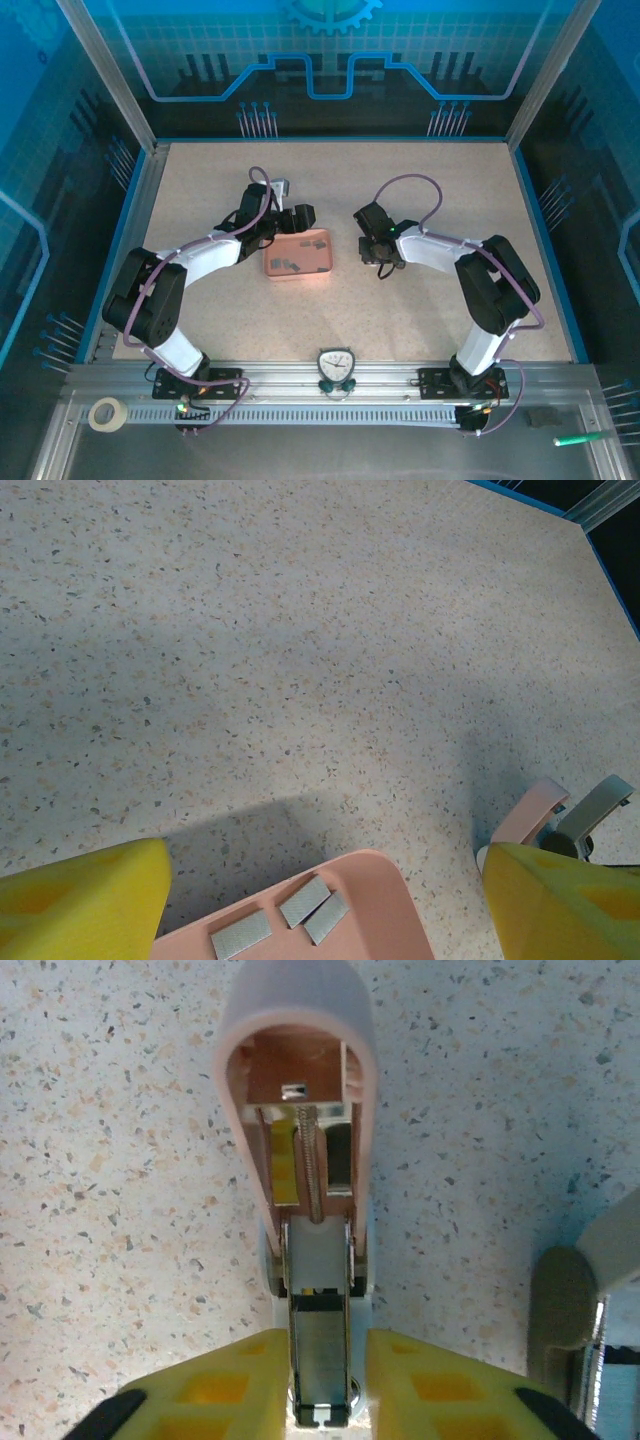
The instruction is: Load the staples into the stapler
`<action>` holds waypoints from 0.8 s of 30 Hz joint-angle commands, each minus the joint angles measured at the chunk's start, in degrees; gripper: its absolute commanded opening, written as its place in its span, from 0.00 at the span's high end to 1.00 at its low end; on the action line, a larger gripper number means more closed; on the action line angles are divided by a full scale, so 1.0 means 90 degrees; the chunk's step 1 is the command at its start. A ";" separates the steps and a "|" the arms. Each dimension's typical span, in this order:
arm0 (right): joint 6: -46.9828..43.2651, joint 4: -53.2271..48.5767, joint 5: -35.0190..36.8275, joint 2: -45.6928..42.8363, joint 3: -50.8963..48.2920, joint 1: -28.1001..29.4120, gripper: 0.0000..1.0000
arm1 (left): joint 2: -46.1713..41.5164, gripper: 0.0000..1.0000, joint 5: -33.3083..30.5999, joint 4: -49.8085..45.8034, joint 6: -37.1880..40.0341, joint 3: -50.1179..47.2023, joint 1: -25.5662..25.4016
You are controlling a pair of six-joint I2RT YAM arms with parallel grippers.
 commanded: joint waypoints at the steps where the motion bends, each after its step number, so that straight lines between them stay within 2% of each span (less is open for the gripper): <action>1: 0.0014 -0.0235 0.0164 -0.0510 0.0025 0.0096 0.71 | -0.0046 0.18 0.0178 0.0138 0.0088 -0.0008 0.0058; 7: -0.0026 -0.0460 0.0249 -0.1330 -0.0057 -0.0002 0.70 | 0.0069 0.19 0.0423 0.0136 0.0028 0.0197 0.0045; 12: 0.0081 -0.0518 -0.0412 -0.1882 -0.0354 -0.0421 0.70 | 0.0503 0.21 0.0776 0.0048 0.0084 0.0752 -0.0131; 24: 0.0255 -0.0351 -0.1570 -0.3250 -0.1798 -0.1420 0.69 | 0.2223 0.28 0.1626 -0.0247 0.0496 0.2691 -0.0927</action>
